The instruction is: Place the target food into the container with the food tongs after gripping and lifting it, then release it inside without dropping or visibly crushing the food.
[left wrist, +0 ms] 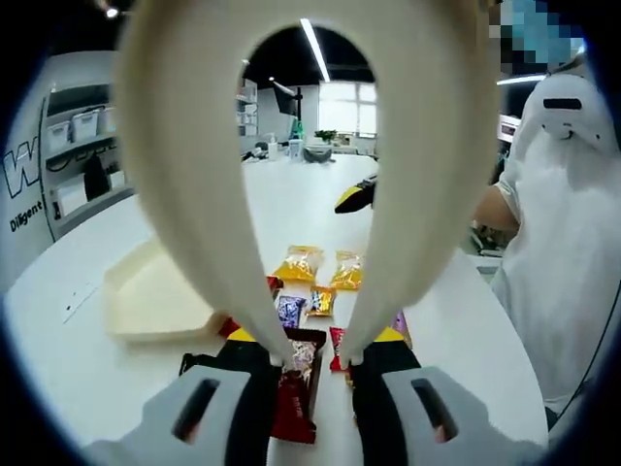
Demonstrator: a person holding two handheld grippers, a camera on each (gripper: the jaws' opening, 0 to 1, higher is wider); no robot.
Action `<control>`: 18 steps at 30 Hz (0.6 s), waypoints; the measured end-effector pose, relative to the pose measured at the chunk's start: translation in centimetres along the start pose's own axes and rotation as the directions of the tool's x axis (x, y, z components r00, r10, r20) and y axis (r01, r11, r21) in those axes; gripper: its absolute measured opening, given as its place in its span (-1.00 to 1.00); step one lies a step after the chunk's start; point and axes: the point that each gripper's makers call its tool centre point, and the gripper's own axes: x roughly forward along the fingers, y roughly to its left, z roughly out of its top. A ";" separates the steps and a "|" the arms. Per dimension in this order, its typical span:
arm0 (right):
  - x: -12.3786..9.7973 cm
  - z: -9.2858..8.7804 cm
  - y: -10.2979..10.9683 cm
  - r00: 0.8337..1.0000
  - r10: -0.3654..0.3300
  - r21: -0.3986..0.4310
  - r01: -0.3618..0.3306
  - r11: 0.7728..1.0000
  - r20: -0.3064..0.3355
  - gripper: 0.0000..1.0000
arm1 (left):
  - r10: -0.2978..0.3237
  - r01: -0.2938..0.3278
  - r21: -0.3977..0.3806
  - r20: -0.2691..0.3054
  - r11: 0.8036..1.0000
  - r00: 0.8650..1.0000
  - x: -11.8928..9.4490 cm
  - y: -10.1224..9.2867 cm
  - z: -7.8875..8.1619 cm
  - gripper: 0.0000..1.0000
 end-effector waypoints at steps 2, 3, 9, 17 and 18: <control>0.0 0.0 0.0 1.000 0.002 0.000 -0.002 1.000 -0.001 0.38 | -0.002 0.002 0.002 -0.009 1.000 1.000 0.1 0.1 -0.2 -0.47; 0.0 0.0 0.0 1.000 0.001 0.001 -0.001 1.000 0.000 0.39 | -0.002 0.002 0.003 -0.011 1.000 1.000 0.1 0.2 -0.3 -0.47; 0.1 -0.3 -0.1 1.000 0.008 0.004 -0.008 1.000 -0.007 0.40 | -0.014 0.014 0.012 -0.031 1.000 0.999 0.4 0.3 -0.7 -0.46; 0.1 -0.3 -0.1 1.000 0.010 0.004 -0.010 1.000 -0.003 0.41 | -0.012 0.013 0.017 -0.053 1.000 0.999 0.5 0.8 -1.3 -0.46; 0.1 -0.3 -0.1 1.000 0.009 0.002 -0.009 1.000 -0.006 0.41 | -0.013 0.014 0.021 -0.057 1.000 0.998 0.5 0.7 -1.4 -0.46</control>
